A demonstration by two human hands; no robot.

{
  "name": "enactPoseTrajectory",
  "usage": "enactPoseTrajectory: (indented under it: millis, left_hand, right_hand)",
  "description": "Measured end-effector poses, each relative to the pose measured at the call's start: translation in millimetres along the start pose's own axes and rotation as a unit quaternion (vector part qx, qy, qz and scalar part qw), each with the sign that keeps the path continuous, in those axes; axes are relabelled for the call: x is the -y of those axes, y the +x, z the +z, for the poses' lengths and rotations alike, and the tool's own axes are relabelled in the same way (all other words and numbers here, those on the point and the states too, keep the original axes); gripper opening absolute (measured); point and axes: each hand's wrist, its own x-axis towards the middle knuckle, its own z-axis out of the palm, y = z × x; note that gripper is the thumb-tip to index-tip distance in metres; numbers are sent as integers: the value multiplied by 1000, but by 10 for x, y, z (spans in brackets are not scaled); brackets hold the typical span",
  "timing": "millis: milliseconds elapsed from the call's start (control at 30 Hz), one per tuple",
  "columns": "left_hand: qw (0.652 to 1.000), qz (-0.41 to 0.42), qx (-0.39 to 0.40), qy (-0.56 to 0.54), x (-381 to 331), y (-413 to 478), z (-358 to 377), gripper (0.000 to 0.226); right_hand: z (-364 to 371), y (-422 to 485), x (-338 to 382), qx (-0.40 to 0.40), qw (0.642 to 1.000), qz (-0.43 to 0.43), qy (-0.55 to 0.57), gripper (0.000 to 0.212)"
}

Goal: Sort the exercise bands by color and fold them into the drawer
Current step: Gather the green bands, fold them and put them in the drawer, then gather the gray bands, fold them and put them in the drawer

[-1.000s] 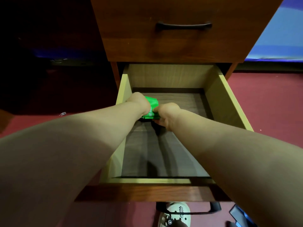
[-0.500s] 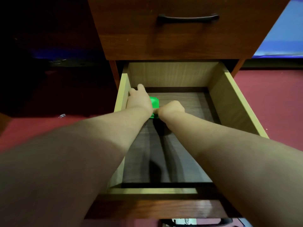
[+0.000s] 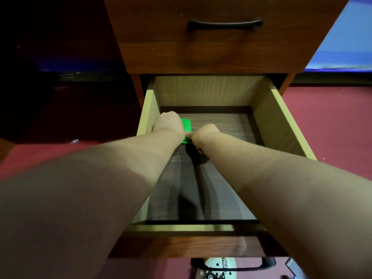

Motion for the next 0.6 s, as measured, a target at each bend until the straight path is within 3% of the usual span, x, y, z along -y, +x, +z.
enactPoseTrajectory:
  millis: [67, 167, 233, 333, 400, 467, 533, 600]
  left_hand:
    - [1000, 2, 11, 26, 8, -4, -24, 28]
    - [1000, -1, 18, 25, 20, -46, -94, 22]
    - [999, -8, -1, -31, -18, -62, -164, 25]
    - [981, -48, -26, -186, -134, -114, -322, 33]
    - [933, -61, 30, -352, -318, -234, -449, 33]
    - [844, -105, 89, -519, -578, -427, -553, 24]
    - [753, -158, 140, -624, -890, -687, -625, 20]
    - [703, -144, 172, -675, -1249, -959, -638, 11]
  right_hand:
    - [-71, -70, 5, 61, 994, 25, 84, 30]
    - [-299, -257, -42, 78, 973, 63, 209, 17]
    - [-482, -396, -94, 65, 963, 57, 256, 27]
    - [-723, -649, -157, 36, 953, 41, 297, 20]
    - [-930, -829, -209, 14, 948, 29, 316, 20]
    - [-1166, -1007, -294, -9, 942, 9, 335, 21]
    - [-1425, -1206, -434, -41, 935, -10, 353, 21]
    - [-1725, -1407, -636, -77, 923, -25, 376, 21]
